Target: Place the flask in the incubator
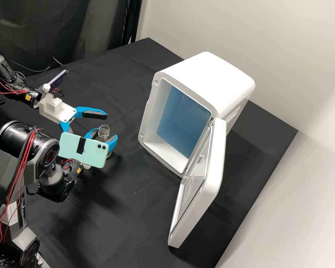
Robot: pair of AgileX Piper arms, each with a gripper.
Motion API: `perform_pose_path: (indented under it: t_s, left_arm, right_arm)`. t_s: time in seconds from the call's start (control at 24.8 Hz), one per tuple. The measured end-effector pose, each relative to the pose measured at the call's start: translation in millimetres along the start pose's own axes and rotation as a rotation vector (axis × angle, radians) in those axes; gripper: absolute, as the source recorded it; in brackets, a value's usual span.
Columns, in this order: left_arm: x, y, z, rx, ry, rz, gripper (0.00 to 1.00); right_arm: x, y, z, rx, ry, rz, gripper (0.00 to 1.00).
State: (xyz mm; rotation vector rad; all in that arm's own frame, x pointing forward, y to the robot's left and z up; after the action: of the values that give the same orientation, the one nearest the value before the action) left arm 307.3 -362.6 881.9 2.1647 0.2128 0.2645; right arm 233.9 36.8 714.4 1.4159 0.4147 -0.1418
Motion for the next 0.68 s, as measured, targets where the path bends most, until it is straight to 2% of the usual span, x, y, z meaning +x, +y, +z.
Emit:
perform_pose_path:
  t_s: [0.24, 0.36, 0.68]
  left_arm:
    - [4.8, -1.6, -10.6, 0.028, -0.004, 0.005, 1.00]
    - [5.3, -3.8, -15.1, 0.026, 0.007, 0.002, 1.00]
    - [5.2, -3.8, -17.3, 0.025, 0.014, 0.003, 1.00]
  right_arm:
    - [0.1, 0.5, 2.3, 0.007, -0.020, 0.005, 0.00]
    - [0.0, 0.0, 3.5, 0.008, -0.032, -0.001, 0.00]
    - [0.0, 0.3, 3.9, 0.010, -0.036, 0.002, 0.00]
